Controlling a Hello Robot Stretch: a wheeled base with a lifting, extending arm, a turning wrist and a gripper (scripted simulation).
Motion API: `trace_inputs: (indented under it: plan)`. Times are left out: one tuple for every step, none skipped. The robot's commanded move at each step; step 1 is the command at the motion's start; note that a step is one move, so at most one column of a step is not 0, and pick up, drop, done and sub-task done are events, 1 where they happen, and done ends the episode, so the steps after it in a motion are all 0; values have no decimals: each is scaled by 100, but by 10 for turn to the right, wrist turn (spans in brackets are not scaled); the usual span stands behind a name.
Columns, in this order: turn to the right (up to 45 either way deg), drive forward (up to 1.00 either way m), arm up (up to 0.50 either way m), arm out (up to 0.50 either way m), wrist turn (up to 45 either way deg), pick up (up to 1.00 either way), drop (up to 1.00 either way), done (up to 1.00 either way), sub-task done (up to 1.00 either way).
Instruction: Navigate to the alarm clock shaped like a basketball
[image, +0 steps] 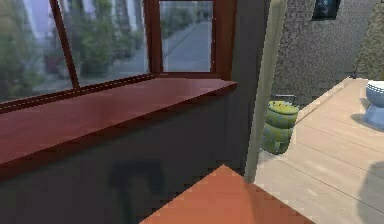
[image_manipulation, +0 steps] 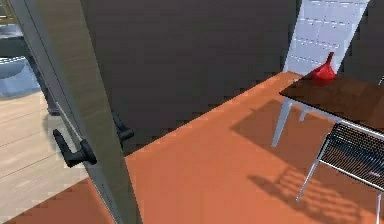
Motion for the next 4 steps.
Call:
trace_inputs:
  plan:
    - [30, 0, 0, 0, 0, 0, 0, 0, 0]
    - [0, 15, 0, 0, 0, 0, 0, 0, 0]
    - [330, 0, 0, 0, 0, 0, 0, 0, 0]
    - [0, 100, 0, 0, 0, 0, 0, 0, 0]
